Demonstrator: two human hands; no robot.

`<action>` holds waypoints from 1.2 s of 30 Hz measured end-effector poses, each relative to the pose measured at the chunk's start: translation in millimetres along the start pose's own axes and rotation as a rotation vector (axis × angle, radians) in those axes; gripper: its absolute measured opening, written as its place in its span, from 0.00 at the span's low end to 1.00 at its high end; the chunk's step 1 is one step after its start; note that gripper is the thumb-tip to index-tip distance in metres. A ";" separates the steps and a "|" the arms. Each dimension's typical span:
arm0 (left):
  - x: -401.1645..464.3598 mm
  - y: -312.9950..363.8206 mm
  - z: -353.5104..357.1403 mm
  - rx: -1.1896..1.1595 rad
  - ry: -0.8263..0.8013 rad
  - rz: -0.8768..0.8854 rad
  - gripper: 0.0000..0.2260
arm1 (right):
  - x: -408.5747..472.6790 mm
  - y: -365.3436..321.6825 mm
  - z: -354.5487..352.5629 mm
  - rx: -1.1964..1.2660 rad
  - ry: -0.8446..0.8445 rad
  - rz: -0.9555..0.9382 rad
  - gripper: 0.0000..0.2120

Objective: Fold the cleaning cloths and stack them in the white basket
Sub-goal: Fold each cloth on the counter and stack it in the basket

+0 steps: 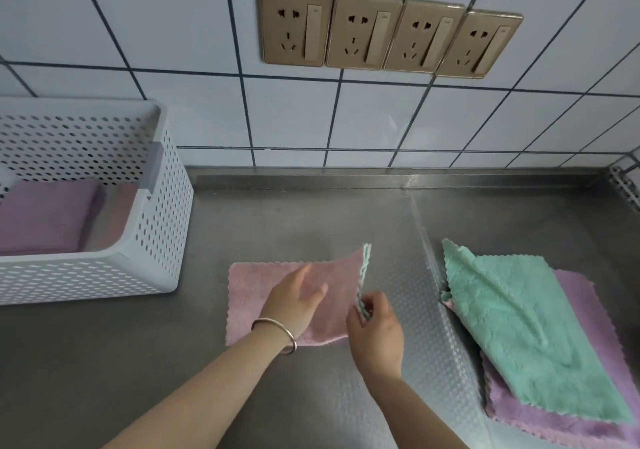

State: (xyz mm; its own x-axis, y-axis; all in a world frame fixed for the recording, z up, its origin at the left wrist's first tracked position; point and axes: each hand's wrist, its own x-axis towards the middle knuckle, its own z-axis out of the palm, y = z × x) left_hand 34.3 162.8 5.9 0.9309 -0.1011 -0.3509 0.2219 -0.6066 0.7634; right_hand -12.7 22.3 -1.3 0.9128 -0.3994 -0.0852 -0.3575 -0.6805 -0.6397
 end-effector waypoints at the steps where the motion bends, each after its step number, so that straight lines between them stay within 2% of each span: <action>1: -0.2 6.8 -2.1 -0.127 -0.040 -0.058 0.22 | -4.9 -6.5 4.5 0.026 0.022 -0.087 0.05; 4: 2.6 12.1 -11.1 -0.422 -0.022 -0.153 0.18 | -14.0 -22.3 23.7 0.033 0.045 -0.381 0.08; 6: 1.0 7.2 -17.8 -0.405 0.022 -0.188 0.14 | -17.8 -29.8 35.9 -0.002 0.039 -0.547 0.12; 9: 3.4 -10.7 -24.6 -0.506 0.102 -0.293 0.16 | -21.8 -34.3 45.4 -0.093 0.027 -0.635 0.21; 11: 3.1 -20.6 -31.1 -0.585 0.185 -0.353 0.13 | -22.0 -30.6 50.6 -0.217 -0.023 -0.643 0.29; 14: 3.9 -40.1 -40.9 -0.372 0.286 -0.282 0.08 | -19.3 -20.4 57.8 -0.382 -0.177 -0.629 0.41; 19: 4.9 -67.9 -45.0 -0.089 0.290 -0.370 0.17 | -19.3 -9.1 69.6 -0.469 -0.333 -0.607 0.59; 23: 1.2 -76.1 -41.5 -0.018 0.353 -0.420 0.16 | -20.5 -12.0 75.3 -0.470 -0.331 -0.640 0.61; 28: 0.6 -88.2 -39.1 0.087 0.369 -0.424 0.12 | -19.6 -13.0 81.0 -0.504 -0.318 -0.689 0.45; 33: 1.1 -95.4 -40.4 0.136 0.393 -0.404 0.12 | -21.7 -14.9 81.2 -0.526 -0.331 -0.642 0.44; 36: 3.4 -98.1 -40.4 0.180 0.385 -0.393 0.11 | -25.0 -17.6 77.5 -0.558 -0.341 -0.642 0.35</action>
State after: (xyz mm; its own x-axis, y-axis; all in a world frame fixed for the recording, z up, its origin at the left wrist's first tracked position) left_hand 27.4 253.8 -48.3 0.8348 0.4324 -0.3410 0.5505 -0.6687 0.4999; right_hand -13.9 91.8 -47.1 0.9463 0.3010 -0.1183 0.2762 -0.9425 -0.1881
